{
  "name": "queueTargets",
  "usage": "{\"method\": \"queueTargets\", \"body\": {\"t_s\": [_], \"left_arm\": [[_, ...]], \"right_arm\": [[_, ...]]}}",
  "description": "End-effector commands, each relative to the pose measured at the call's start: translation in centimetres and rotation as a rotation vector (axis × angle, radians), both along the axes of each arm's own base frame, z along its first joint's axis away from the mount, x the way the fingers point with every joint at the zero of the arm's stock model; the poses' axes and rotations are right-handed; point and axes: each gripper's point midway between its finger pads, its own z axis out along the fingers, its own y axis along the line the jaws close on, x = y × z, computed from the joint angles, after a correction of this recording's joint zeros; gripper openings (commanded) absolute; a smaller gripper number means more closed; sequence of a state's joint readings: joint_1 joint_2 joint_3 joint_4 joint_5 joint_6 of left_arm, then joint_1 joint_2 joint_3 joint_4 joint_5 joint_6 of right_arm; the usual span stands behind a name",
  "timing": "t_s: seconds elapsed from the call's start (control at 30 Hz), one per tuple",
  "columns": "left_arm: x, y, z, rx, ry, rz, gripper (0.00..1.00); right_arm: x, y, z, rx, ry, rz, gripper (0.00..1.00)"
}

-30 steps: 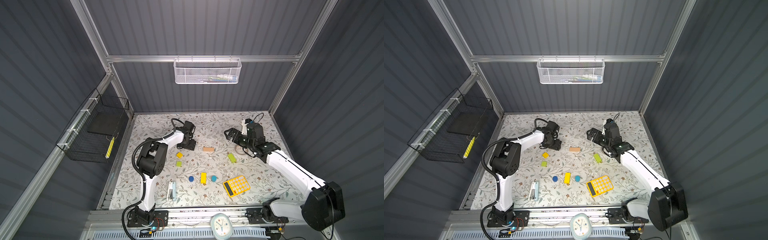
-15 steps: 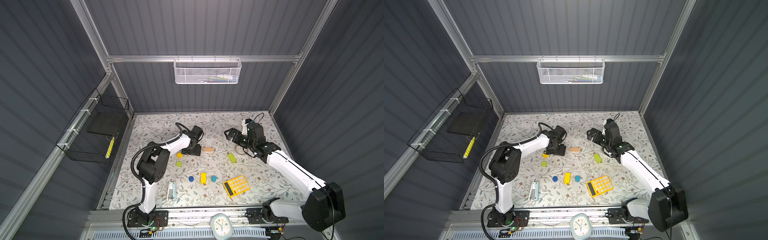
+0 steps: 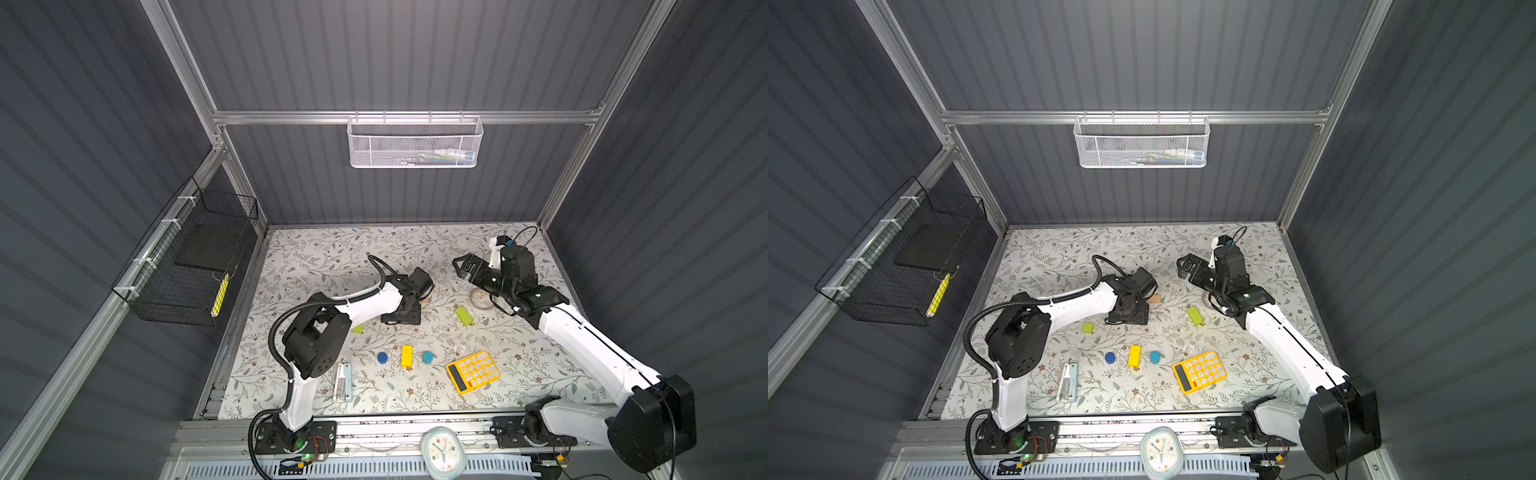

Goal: Build the wood block tower

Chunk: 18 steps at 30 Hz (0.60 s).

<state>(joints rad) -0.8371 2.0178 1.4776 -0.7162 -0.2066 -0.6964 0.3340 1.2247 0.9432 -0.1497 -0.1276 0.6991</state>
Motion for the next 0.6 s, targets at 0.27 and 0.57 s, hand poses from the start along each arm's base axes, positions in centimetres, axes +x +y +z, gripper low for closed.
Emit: {"method": "queueTargets", "body": {"t_s": [0.27, 0.57], "left_arm": [[1.5, -1.6, -1.8, 0.006, -0.027, 0.1, 0.58], [1.9, -3.3, -3.2, 0.002, -0.021, 0.099, 0.6]], "right_arm": [[-0.2, -1.4, -0.6, -0.012, 0.012, -0.035, 0.99], [0.0, -1.6, -0.9, -0.006, 0.02, -0.034, 0.99]]}}
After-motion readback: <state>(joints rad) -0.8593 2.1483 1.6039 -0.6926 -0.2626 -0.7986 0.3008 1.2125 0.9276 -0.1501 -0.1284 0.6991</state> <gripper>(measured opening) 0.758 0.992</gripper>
